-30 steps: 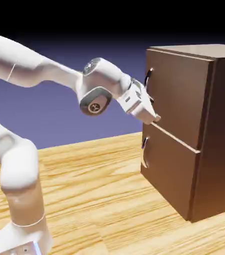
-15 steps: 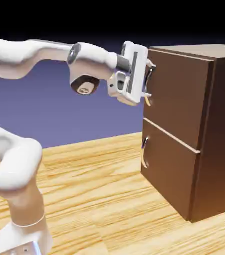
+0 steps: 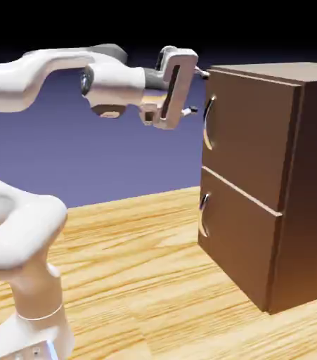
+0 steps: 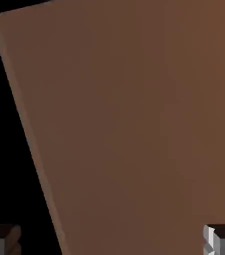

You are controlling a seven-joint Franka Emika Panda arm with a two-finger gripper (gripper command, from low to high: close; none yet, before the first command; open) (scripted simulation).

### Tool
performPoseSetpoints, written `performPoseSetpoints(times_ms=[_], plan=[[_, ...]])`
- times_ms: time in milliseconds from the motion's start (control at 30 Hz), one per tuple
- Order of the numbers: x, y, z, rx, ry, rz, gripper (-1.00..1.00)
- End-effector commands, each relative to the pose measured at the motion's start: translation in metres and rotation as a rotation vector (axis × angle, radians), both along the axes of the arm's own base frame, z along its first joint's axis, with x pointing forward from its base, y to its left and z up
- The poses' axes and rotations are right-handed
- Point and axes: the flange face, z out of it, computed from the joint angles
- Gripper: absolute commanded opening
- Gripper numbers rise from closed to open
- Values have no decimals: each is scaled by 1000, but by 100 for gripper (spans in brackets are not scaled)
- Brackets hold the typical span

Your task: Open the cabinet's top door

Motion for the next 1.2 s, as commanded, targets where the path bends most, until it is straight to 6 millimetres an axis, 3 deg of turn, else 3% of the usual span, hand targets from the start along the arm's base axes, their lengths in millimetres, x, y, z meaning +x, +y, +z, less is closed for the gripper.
performPoseSetpoints(times_ms=[0, 367, 800, 833, 1000, 1033, 1167], plan=[[0, 5, -2, 45, -12, -5, 0], [16, 63, -41, 538, -117, -36, 0], [55, 124, -132, 1115, -163, -68, 0], [55, 124, -132, 1115, -163, -68, 0], [105, 121, -132, 1114, -163, -68, 0], [105, 121, -132, 1114, -163, -68, -100], [83, 112, -132, 1119, -125, -7, -100]])
